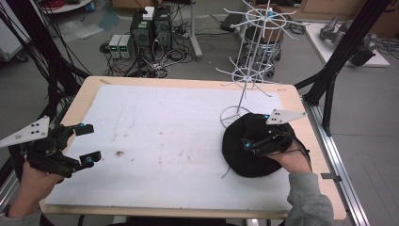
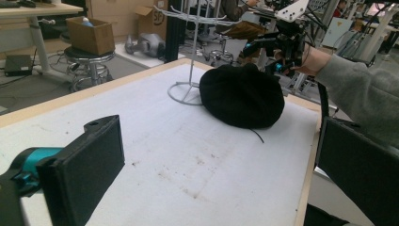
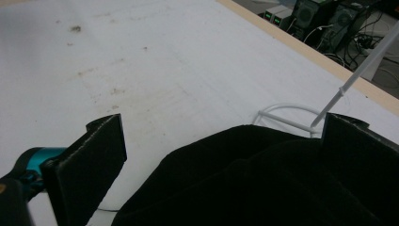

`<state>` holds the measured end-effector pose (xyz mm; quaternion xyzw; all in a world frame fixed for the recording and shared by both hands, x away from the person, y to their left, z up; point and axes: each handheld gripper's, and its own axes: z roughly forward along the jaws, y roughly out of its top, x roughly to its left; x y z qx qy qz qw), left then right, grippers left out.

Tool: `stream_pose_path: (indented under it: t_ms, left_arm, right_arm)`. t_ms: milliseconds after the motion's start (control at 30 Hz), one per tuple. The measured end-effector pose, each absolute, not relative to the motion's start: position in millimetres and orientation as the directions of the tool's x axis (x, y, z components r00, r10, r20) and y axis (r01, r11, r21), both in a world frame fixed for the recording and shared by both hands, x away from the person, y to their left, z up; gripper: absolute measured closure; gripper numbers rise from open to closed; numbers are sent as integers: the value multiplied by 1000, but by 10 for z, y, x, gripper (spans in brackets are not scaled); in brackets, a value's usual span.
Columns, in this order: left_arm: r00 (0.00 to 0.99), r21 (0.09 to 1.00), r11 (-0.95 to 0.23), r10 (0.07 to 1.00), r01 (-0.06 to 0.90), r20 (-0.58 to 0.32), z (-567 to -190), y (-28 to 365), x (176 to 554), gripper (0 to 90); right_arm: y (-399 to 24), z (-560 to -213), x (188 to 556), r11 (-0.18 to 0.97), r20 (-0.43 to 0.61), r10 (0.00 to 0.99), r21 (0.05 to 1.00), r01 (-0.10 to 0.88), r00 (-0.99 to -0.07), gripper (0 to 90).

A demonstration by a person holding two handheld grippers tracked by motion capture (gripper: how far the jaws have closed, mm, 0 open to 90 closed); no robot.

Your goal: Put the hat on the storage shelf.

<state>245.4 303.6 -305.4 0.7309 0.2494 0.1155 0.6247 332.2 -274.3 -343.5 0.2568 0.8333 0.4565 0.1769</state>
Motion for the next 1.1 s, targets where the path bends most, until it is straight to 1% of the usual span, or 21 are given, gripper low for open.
stream_pose_path:
  t_ms: [267, 400, 600, 767, 867, 900, 933, 1100]
  left_arm:
    - [849, 970, -96, 508, 225, -146, -3068, 3039, 2465, 17]
    - [847, 969, -92, 510, 228, -151, -3071, 3046, 2468, 17]
    - [845, 969, -89, 513, 229, -152, -3072, 3063, 2472, 17]
    - [843, 967, -94, 516, 236, -156, -3094, 3050, 2489, 17]
    - [843, 966, -96, 515, 240, -158, -3106, 3044, 2495, 17]
    - [843, 966, -96, 515, 239, -158, -3106, 3045, 2496, 17]
    - [844, 966, -98, 514, 238, -156, -3105, 3050, 2497, 17]
    - [840, 967, -88, 518, 239, -161, -3103, 3069, 2496, 17]
  right_arm:
    - [-2702, -3506, 3403, 478, -57, 583, 830, 286, -811, 6]
    - [-2688, -3547, 3431, 487, -65, 595, 822, 296, -801, 6]
    - [-2724, -3744, 3459, 481, -47, 613, 814, 325, -789, 6]
    - [-2727, -3746, 3472, 482, -54, 614, 816, 319, -788, 12]
    - [-2725, -3772, 3498, 494, -59, 622, 804, 332, -781, 12]
    - [-2724, -3778, 3504, 496, -60, 622, 802, 333, -781, 18]
    - [-2720, -3779, 3504, 495, -56, 624, 800, 339, -779, 46]
    - [-2722, -3790, 3511, 520, -91, 626, 789, 327, -775, 46]
